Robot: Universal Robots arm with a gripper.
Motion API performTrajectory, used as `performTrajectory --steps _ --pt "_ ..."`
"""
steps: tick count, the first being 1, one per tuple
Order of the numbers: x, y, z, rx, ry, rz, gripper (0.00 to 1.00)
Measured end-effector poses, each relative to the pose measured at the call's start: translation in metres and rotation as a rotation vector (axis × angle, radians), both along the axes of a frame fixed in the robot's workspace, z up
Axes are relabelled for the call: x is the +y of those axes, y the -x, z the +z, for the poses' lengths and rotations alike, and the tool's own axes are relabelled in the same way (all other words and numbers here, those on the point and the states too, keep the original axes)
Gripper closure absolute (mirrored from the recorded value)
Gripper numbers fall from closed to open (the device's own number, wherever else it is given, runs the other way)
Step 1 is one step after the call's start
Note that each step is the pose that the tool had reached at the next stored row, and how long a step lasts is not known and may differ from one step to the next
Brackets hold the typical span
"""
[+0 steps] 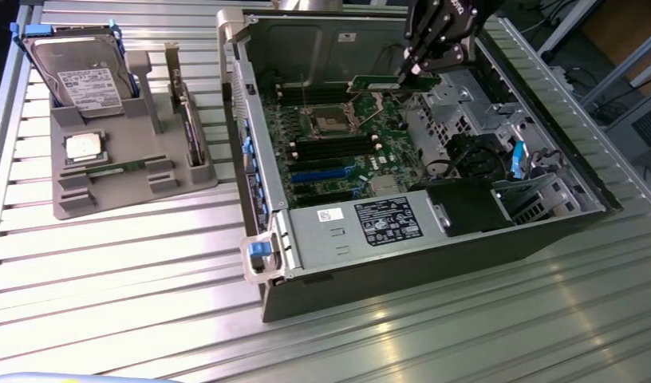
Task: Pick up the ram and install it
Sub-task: 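Insert the ram into the slot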
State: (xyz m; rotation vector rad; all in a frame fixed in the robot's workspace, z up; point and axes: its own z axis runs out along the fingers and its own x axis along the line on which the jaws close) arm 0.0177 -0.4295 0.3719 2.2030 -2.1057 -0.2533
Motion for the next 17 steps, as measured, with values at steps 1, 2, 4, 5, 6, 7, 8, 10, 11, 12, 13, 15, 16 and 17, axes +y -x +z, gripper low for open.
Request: performTrajectory --steps 1,2,4,5,6,7,8,10,11,12,13,15,16,17 --pt "0.0000 0.000 -0.0005 0.0000 0.0001 0.000 0.86" --pt "0.0000 0.000 -0.0009 0.0000 0.0001 0.000 0.86" --pt "0.0000 0.000 -0.0025 0.0000 0.0000 0.000 0.86" --pt "0.0000 0.000 -0.0036 0.0000 0.0001 0.000 0.86" --pt "-0.0001 0.000 -0.0044 0.0000 0.0001 0.000 0.86" --pt "-0.0001 0.000 -0.0049 0.0000 0.0001 0.000 0.86" --pt "-0.0001 0.000 -0.0052 0.0000 0.0002 0.000 0.86" --pt "-0.0001 0.000 -0.0067 0.0000 0.0001 0.000 0.86" --pt "-0.0001 0.000 -0.0077 0.0000 0.0001 0.000 0.86" --pt "-0.0001 0.000 -0.0082 0.0001 0.0001 0.000 0.86" --pt "-0.0002 0.000 -0.0090 0.0000 0.0002 0.000 0.86" --pt "-0.0002 0.000 -0.0106 0.0000 0.0001 0.000 0.86" --pt "-0.0002 0.000 -0.0112 0.0000 0.0001 0.000 0.86" --pt "-0.0002 0.000 -0.0125 0.0001 0.0002 0.000 0.86"
